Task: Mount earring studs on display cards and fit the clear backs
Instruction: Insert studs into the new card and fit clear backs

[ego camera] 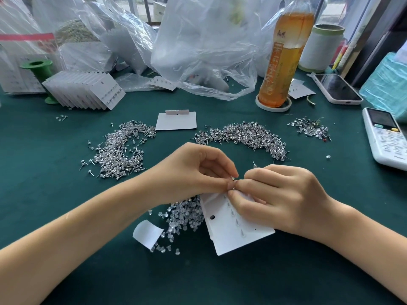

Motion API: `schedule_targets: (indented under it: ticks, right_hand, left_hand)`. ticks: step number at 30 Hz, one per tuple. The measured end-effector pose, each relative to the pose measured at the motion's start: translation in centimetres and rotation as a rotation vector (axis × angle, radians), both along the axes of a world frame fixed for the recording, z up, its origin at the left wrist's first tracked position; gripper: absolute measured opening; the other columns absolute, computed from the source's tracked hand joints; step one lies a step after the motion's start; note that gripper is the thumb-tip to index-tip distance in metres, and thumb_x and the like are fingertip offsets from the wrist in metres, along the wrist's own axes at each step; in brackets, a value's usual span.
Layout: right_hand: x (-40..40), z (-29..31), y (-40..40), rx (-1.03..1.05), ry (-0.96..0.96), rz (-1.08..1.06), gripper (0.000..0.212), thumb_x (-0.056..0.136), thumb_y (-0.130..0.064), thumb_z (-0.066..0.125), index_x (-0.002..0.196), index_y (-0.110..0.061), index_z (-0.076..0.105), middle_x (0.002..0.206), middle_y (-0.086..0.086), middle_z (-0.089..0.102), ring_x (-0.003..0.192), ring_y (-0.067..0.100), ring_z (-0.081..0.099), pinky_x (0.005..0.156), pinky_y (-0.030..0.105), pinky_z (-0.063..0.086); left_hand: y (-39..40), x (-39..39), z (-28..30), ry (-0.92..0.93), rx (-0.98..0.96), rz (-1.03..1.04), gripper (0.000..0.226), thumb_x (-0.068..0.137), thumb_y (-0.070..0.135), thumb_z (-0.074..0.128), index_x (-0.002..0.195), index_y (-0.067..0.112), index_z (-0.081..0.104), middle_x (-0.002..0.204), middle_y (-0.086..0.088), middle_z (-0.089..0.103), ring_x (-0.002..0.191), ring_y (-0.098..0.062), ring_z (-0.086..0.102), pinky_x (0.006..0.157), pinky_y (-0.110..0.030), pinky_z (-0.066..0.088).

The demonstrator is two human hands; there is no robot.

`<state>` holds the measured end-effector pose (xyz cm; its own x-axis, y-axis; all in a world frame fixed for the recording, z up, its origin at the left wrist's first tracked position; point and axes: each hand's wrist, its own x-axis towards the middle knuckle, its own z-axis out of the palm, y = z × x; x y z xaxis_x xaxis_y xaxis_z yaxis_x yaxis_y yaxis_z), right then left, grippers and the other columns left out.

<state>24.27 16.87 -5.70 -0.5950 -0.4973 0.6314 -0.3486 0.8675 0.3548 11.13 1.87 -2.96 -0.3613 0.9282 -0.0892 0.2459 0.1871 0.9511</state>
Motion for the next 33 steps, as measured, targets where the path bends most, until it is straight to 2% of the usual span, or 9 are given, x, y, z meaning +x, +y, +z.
schedule_targets:
  ticks: [3, 6, 7, 9, 12, 18, 21, 28, 33]
  right_hand:
    - [0.0, 0.3, -0.2, -0.285, -0.122, 0.011, 0.012, 0.079, 0.003, 0.07, 0.074, -0.007, 0.072, 0.066, 0.003, 0.065, 0.058, 0.025, 0.059, 0.049, 0.03, 0.048]
    - [0.1, 1.0, -1.1, -1.061, -0.274, -0.084, 0.022, 0.078, -0.011, 0.076, 0.073, -0.031, 0.07, 0.066, -0.016, 0.066, 0.054, 0.012, 0.054, 0.053, 0.016, 0.044]
    - [0.1, 1.2, -1.3, -1.288, -0.322, -0.122, 0.027, 0.076, -0.011, 0.078, 0.067, -0.034, 0.068, 0.065, -0.02, 0.067, 0.054, 0.006, 0.055, 0.052, 0.011, 0.042]
    - [0.0, 1.3, -1.2, -1.528, -0.411, -0.132, 0.025, 0.075, -0.007, 0.076, 0.063, -0.026, 0.066, 0.058, -0.016, 0.067, 0.048, 0.001, 0.055, 0.048, 0.008, 0.041]
    - [0.0, 1.9, -0.9, -1.67, -0.555, -0.065, 0.008, 0.07, -0.018, 0.074, 0.069, -0.019, 0.066, 0.054, -0.007, 0.064, 0.043, 0.004, 0.051, 0.04, 0.013, 0.037]
    - [0.0, 1.8, -0.5, -1.817, -0.77, 0.021, 0.012, 0.063, -0.026, 0.083, 0.072, -0.027, 0.076, 0.065, -0.002, 0.069, 0.046, 0.007, 0.053, 0.036, 0.015, 0.033]
    - [0.1, 1.8, -0.3, -1.844, -0.804, 0.042, 0.007, 0.069, -0.026, 0.078, 0.076, -0.025, 0.076, 0.067, -0.001, 0.069, 0.048, 0.008, 0.054, 0.036, 0.015, 0.033]
    - [-0.1, 1.8, -0.2, -1.861, -0.799, 0.049, 0.018, 0.062, -0.033, 0.074, 0.077, -0.023, 0.076, 0.071, 0.001, 0.071, 0.047, 0.01, 0.054, 0.036, 0.014, 0.032]
    - [0.0, 2.0, -0.2, -1.831, -0.852, 0.049, 0.013, 0.069, -0.021, 0.081, 0.079, -0.026, 0.076, 0.074, 0.001, 0.071, 0.048, 0.01, 0.054, 0.037, 0.014, 0.033]
  left_hand:
    - [0.0, -0.1, 0.3, -0.005, 0.036, 0.074, 0.012, 0.08, 0.02, 0.07, 0.088, 0.011, 0.072, 0.082, -0.003, 0.073, 0.073, -0.006, 0.063, 0.072, -0.016, 0.051]
    - [0.4, -0.3, 0.6, -0.074, 0.072, 0.192, 0.042, 0.078, 0.048, 0.052, 0.084, 0.012, 0.073, 0.077, -0.005, 0.071, 0.069, -0.01, 0.06, 0.068, -0.02, 0.05]
    - [0.5, -0.4, 0.7, -0.121, 0.067, 0.212, 0.048, 0.076, 0.051, 0.049, 0.081, 0.01, 0.072, 0.075, -0.005, 0.072, 0.066, -0.012, 0.061, 0.065, -0.02, 0.05]
    - [0.5, -0.3, 0.8, -0.127, 0.041, 0.19, 0.045, 0.075, 0.052, 0.049, 0.073, 0.014, 0.073, 0.074, -0.004, 0.073, 0.064, -0.013, 0.062, 0.063, -0.02, 0.05]
    - [0.4, 0.0, 0.5, -0.085, 0.039, 0.123, 0.031, 0.078, 0.044, 0.056, 0.072, 0.019, 0.073, 0.073, -0.001, 0.07, 0.064, -0.01, 0.06, 0.063, -0.019, 0.049]
    - [0.4, -0.1, 0.2, -0.238, 0.036, 0.105, 0.023, 0.076, 0.035, 0.062, 0.073, 0.015, 0.073, 0.068, -0.002, 0.065, 0.059, -0.01, 0.056, 0.057, -0.015, 0.048]
    - [0.5, -0.1, 0.1, -0.267, 0.033, 0.105, 0.023, 0.075, 0.035, 0.063, 0.072, 0.014, 0.072, 0.068, -0.003, 0.065, 0.059, -0.011, 0.056, 0.058, -0.015, 0.048]
    - [0.5, -0.1, 0.1, -0.275, 0.045, 0.096, 0.023, 0.074, 0.035, 0.063, 0.071, 0.014, 0.072, 0.068, -0.003, 0.065, 0.059, -0.01, 0.057, 0.058, -0.015, 0.049]
    - [0.4, -0.2, 0.0, -0.298, 0.046, 0.079, 0.023, 0.074, 0.036, 0.063, 0.071, 0.015, 0.073, 0.067, -0.001, 0.065, 0.058, -0.01, 0.057, 0.059, -0.015, 0.049]
